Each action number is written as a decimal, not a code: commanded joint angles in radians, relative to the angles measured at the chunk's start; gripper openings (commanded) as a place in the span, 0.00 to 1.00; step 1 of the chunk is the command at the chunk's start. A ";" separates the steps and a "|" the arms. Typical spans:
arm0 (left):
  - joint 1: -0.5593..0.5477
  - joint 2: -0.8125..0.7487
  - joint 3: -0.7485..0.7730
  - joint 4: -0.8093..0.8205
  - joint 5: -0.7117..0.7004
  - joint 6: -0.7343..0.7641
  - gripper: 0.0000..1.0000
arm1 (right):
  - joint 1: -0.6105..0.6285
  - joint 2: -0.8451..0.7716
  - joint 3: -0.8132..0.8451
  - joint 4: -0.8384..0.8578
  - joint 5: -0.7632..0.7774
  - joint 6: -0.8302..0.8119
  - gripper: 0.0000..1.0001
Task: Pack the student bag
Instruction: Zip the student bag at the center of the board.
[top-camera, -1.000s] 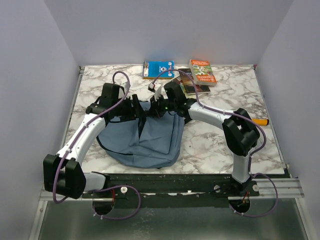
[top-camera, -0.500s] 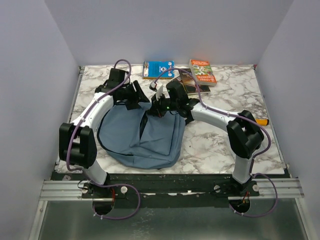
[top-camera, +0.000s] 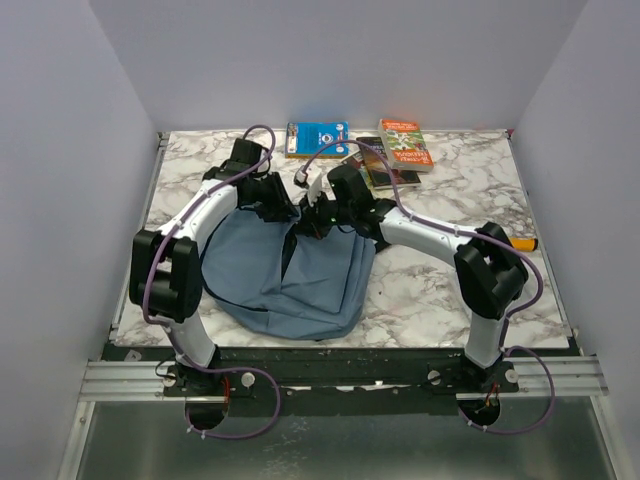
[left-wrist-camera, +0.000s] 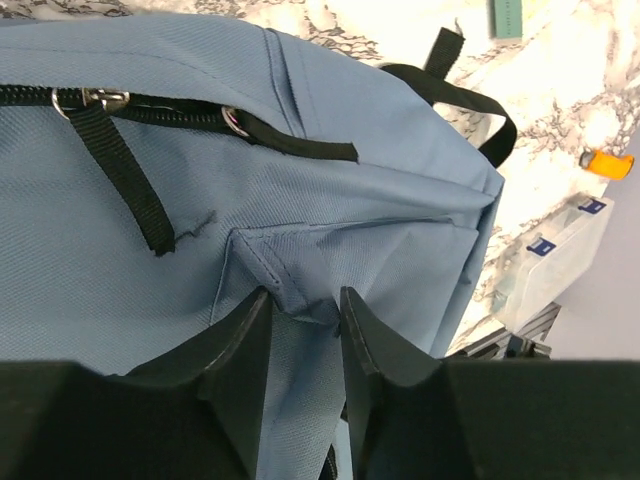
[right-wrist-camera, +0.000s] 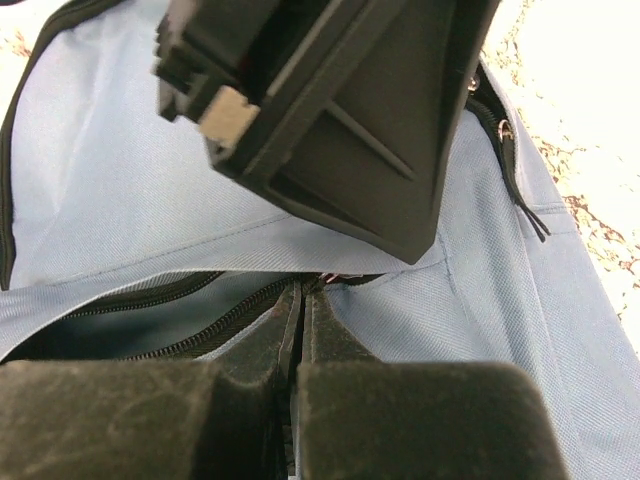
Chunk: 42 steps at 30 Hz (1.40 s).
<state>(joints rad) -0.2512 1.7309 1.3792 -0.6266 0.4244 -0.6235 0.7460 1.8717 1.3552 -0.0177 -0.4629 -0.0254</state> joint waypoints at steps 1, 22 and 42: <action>-0.007 0.049 0.029 -0.007 0.010 0.042 0.29 | 0.032 -0.040 0.051 -0.051 0.050 -0.045 0.01; -0.004 -0.057 -0.084 0.163 -0.015 -0.058 0.00 | 0.181 -0.171 0.055 -0.254 0.329 -0.041 0.01; 0.105 -0.164 -0.164 0.199 -0.074 -0.118 0.00 | 0.260 -0.303 -0.164 -0.283 0.092 0.022 0.01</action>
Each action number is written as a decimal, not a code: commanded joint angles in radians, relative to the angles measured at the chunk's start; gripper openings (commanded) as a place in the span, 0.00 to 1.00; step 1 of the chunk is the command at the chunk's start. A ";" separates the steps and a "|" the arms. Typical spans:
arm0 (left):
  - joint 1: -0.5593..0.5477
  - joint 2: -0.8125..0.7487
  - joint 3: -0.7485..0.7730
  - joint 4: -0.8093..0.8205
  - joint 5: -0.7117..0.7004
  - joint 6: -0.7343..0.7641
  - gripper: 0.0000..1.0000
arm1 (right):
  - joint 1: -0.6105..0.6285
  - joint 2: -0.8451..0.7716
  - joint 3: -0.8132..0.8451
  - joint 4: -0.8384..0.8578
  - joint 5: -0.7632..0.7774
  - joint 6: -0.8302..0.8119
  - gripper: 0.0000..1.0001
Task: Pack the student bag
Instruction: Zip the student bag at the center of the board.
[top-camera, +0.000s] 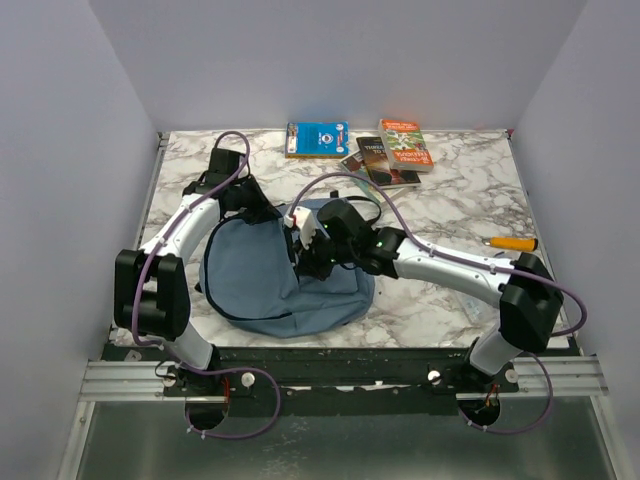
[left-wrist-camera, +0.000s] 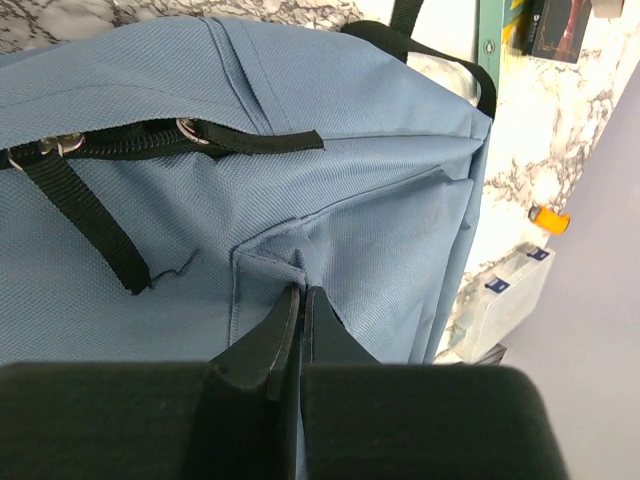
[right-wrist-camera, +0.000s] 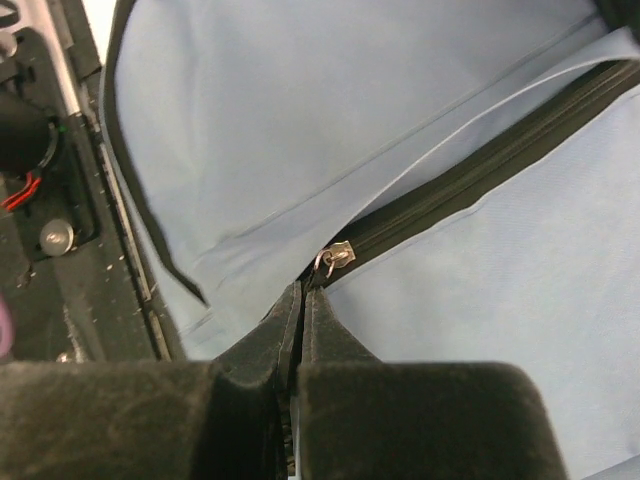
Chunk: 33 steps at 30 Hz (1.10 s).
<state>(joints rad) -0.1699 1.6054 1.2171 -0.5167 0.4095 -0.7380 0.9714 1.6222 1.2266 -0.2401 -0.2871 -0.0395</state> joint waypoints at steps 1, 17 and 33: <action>0.025 -0.039 0.000 0.090 -0.058 -0.001 0.00 | 0.046 -0.057 -0.053 -0.066 -0.081 0.037 0.01; 0.019 -0.047 0.008 0.088 -0.063 0.035 0.00 | 0.102 -0.160 -0.295 0.083 -0.015 0.231 0.01; 0.011 -0.181 -0.023 0.021 -0.141 0.101 0.56 | -0.005 -0.378 -0.365 0.001 0.421 0.566 0.72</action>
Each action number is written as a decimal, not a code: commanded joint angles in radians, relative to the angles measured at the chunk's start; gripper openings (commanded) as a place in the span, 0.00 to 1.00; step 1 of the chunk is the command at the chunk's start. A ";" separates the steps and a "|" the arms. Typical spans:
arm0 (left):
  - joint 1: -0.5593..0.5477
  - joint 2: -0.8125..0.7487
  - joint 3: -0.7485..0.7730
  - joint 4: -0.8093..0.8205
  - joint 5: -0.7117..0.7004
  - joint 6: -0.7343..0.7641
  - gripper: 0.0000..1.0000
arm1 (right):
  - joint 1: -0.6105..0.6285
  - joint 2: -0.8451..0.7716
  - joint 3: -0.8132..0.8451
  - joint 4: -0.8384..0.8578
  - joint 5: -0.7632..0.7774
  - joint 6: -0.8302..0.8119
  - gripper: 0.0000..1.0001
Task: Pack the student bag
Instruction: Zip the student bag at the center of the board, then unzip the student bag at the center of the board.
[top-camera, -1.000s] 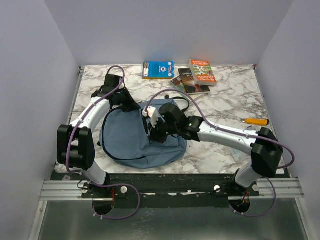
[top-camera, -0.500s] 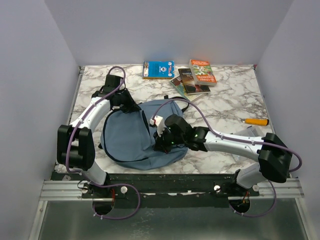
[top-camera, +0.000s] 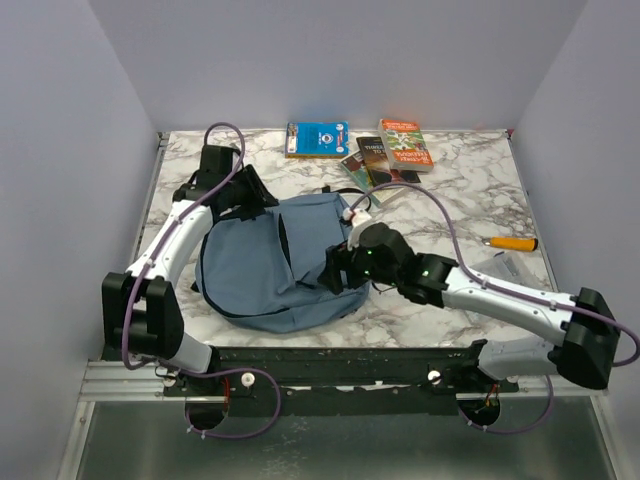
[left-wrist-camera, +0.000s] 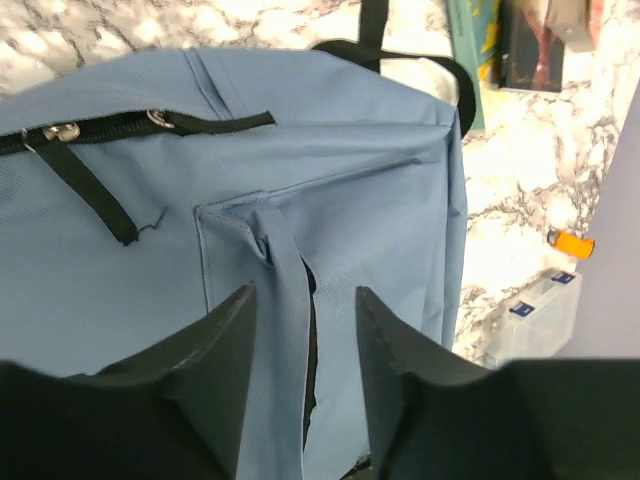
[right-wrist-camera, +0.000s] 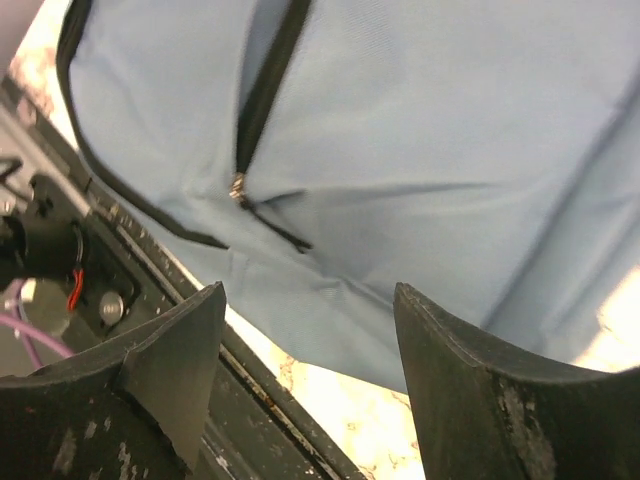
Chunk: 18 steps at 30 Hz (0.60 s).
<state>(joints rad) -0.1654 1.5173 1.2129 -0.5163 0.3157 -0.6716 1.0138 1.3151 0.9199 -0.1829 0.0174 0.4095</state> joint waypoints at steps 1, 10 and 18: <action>0.007 -0.110 -0.026 0.021 -0.050 0.039 0.64 | -0.062 -0.090 -0.077 -0.066 0.111 0.134 0.74; 0.025 -0.336 -0.165 -0.057 -0.075 0.096 0.98 | -0.095 -0.170 -0.232 -0.123 0.064 0.268 0.78; 0.081 -0.499 -0.262 -0.168 -0.227 0.167 0.98 | -0.101 -0.092 -0.262 -0.038 0.071 0.257 0.76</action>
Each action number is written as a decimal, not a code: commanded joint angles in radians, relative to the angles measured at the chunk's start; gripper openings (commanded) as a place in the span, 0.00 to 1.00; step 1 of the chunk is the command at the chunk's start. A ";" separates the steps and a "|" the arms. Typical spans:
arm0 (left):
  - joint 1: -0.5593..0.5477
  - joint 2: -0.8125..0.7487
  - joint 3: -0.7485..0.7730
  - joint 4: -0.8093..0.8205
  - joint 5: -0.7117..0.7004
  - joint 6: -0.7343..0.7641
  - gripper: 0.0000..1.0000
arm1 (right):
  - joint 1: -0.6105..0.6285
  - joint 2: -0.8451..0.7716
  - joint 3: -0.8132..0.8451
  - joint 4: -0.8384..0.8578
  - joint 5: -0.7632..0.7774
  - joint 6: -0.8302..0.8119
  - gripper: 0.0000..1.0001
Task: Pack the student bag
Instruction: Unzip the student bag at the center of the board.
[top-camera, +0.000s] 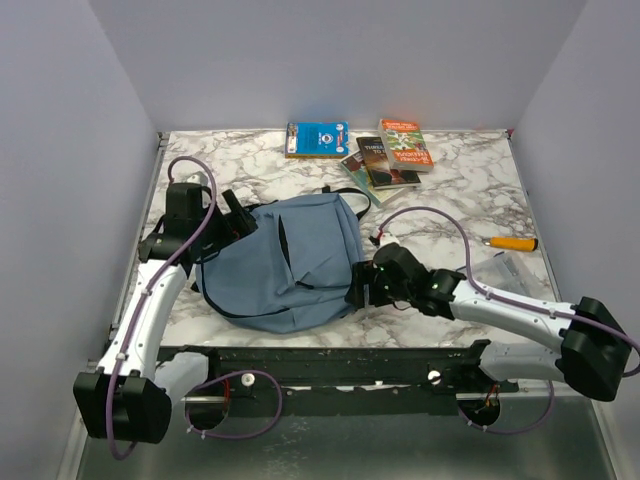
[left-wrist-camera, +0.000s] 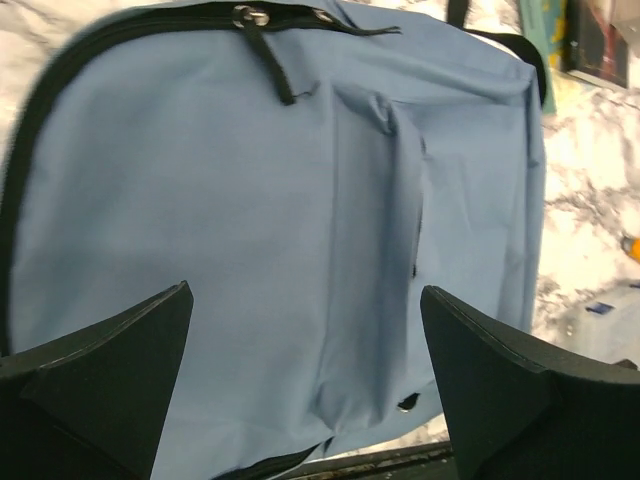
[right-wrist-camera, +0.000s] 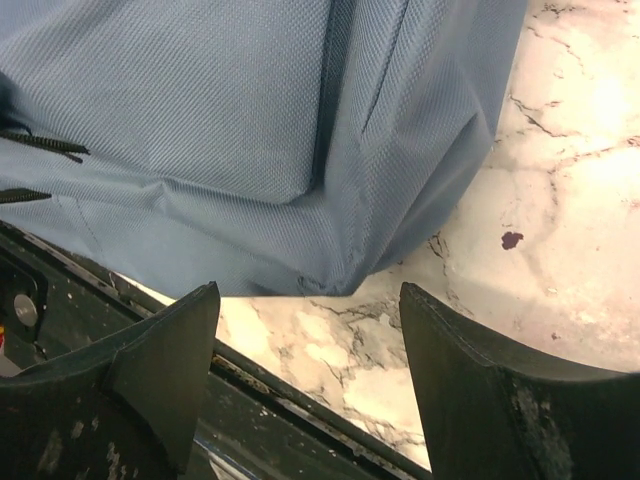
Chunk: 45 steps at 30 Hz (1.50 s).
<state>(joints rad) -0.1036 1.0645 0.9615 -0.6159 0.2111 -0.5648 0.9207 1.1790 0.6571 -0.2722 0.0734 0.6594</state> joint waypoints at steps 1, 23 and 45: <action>0.021 -0.045 -0.004 -0.071 -0.138 0.070 0.98 | -0.008 0.056 0.003 0.057 0.024 0.003 0.75; 0.009 0.548 0.382 -0.165 -0.120 -0.285 0.52 | -0.040 -0.002 0.143 -0.013 0.115 -0.147 0.62; 0.006 0.753 0.485 -0.191 -0.236 -0.421 0.41 | -0.085 0.463 0.409 0.247 0.131 -0.225 0.59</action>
<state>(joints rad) -0.0895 1.7828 1.4052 -0.8150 0.0109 -0.9886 0.8402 1.6035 1.0317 -0.0860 0.1635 0.4721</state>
